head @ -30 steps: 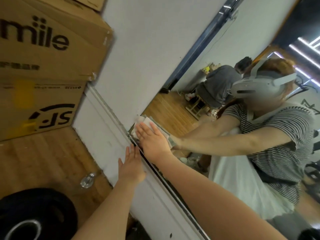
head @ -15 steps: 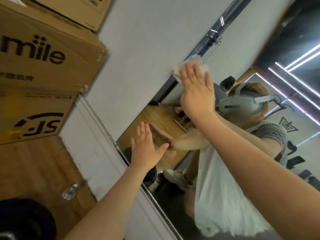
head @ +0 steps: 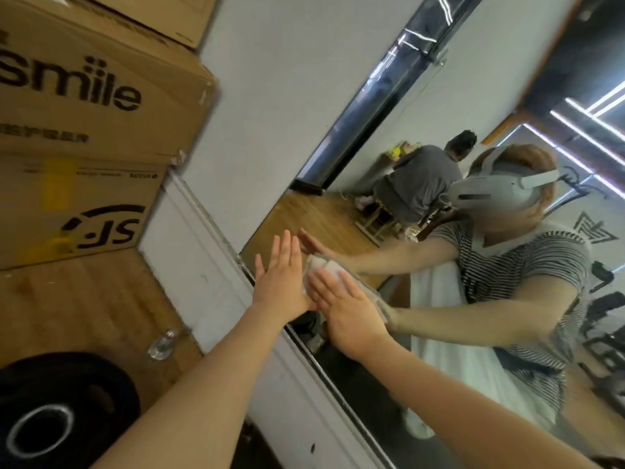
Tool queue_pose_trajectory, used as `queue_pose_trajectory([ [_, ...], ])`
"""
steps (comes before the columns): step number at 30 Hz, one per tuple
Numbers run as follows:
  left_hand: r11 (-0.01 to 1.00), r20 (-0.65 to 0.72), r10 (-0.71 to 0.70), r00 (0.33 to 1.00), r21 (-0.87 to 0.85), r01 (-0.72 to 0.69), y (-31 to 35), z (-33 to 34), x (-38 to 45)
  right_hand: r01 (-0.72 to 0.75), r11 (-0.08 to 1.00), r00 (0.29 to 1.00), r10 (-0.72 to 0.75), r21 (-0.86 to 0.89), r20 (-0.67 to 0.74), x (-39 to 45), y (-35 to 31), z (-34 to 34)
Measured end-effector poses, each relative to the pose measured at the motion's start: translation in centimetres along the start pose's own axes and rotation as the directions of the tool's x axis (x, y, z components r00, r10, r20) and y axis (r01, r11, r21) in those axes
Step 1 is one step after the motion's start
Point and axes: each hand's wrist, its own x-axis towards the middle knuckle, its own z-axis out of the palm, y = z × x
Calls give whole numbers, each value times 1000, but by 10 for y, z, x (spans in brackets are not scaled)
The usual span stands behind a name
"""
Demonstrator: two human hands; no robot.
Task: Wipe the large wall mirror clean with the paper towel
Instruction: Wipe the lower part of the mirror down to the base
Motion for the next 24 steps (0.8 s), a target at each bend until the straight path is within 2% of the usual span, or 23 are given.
queue_pose_trajectory([
  [2,996,77,65,995,52,-69,3,9,-5,116,993,990,-116,4,80,-18,-6,16],
  [4,995,114,85,990,34,-90,7,17,-8,142,989,986,-145,41,78,-31,-6,19],
  [7,997,125,80,989,-11,-80,9,21,-6,66,995,998,-65,72,-7,-40,6,17],
  [9,997,112,83,990,-1,-83,6,24,-4,-53,998,984,59,42,-170,-45,24,9],
  [10,997,97,79,992,4,-79,5,27,-4,-132,988,956,149,84,-253,-50,35,2],
  [13,997,41,73,996,-5,-73,6,33,-7,-327,922,811,386,207,-439,-69,67,-3],
  [15,998,25,65,998,-14,-65,7,35,-7,-436,860,698,509,265,-503,-74,72,-3],
  [17,998,9,59,998,-23,-59,7,37,-7,-508,803,631,594,313,-499,-71,57,6],
  [19,998,-9,55,998,-43,-55,7,39,-7,-493,810,661,587,318,-468,-71,35,23],
  [22,998,-18,35,999,-55,-36,8,39,-7,-358,899,808,434,254,-397,-84,-6,62],
  [24,998,-27,20,999,-64,-22,11,39,-8,-276,922,895,350,273,-276,-102,-33,88],
])
